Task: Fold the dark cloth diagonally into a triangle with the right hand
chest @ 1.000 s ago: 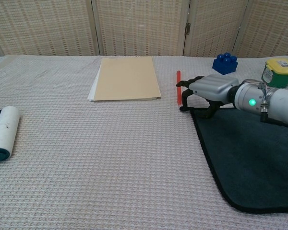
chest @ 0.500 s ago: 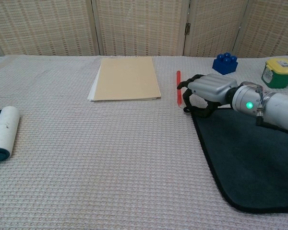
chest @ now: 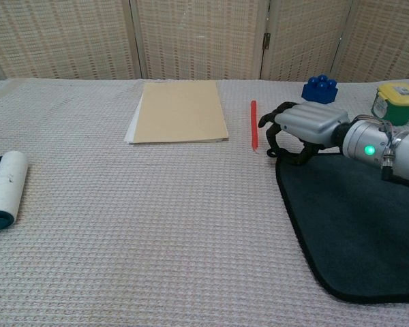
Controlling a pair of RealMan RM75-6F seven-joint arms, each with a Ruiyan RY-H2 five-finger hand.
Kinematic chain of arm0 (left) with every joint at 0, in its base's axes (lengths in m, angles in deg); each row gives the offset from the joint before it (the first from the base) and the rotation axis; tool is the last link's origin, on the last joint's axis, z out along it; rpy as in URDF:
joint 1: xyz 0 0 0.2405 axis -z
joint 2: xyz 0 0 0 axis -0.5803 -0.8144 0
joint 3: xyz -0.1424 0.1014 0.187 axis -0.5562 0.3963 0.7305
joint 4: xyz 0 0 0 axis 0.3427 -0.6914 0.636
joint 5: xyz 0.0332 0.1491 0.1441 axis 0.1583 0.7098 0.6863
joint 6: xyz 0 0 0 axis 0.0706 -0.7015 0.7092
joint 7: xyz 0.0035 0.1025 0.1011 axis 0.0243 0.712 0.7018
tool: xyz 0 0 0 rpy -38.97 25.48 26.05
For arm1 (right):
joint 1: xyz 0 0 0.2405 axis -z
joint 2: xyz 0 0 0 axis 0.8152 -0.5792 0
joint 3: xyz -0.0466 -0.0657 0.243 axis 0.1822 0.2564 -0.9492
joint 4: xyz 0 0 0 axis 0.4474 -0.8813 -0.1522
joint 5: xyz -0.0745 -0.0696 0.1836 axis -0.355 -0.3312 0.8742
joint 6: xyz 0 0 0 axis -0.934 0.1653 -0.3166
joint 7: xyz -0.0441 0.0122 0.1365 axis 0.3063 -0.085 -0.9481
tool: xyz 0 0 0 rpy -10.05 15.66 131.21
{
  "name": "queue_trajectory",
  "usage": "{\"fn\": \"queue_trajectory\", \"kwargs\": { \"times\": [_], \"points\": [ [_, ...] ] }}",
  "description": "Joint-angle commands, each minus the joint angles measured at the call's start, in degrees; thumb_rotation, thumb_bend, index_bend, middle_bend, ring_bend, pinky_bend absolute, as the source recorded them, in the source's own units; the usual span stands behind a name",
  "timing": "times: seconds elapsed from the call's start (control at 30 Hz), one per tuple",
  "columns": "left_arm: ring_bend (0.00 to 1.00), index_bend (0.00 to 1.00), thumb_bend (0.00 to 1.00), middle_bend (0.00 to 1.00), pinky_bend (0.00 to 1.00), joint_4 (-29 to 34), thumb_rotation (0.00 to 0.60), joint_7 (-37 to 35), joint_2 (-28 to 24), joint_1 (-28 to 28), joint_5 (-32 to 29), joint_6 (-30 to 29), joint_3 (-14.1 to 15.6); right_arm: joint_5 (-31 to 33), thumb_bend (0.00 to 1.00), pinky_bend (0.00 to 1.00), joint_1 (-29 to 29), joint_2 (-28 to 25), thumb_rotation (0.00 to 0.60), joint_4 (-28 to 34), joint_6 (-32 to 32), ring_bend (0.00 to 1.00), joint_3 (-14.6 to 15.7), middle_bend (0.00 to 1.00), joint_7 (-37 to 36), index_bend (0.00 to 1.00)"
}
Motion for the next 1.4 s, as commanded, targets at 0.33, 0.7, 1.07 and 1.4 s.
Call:
{"fn": "queue_trajectory", "kwargs": {
  "times": [0.33, 0.7, 1.07, 1.4],
  "points": [
    [0.0, 0.0, 0.9, 0.06, 0.0, 0.07, 0.6, 1.6, 0.76, 0.12, 0.47, 0.48, 0.49, -7.21, 0.49, 0.0, 14.22, -19.05, 0.6, 22.74, 17.1, 0.11, 10.23, 0.17, 4.92, 0.61],
    [0.0, 0.0, 0.9, 0.06, 0.0, 0.43, 0.6, 3.63, 1.55, 0.04, 1.4, 0.14, 0.99, -9.91, 0.49, 0.0, 25.05, -25.33, 0.6, 25.27, 24.1, 0.12, 17.41, 0.18, 4.55, 0.61],
    [0.0, 0.0, 0.9, 0.06, 0.0, 0.52, 0.6, 4.14, 1.71, 0.07, 1.36, 0.27, 1.06, -10.88, 0.49, 0.0, 30.94, -25.13, 0.6, 20.08, 25.3, 0.12, 19.48, 0.18, 1.8, 0.61],
    [0.0, 0.0, 0.9, 0.06, 0.0, 0.3, 0.6, 4.59, 2.13, 0.33, 1.1, 1.02, 1.16, -11.65, 0.49, 0.0, 33.27, -24.9, 0.6, 17.13, 25.61, 0.12, 19.03, 0.18, 0.09, 0.61]
  ]
}}
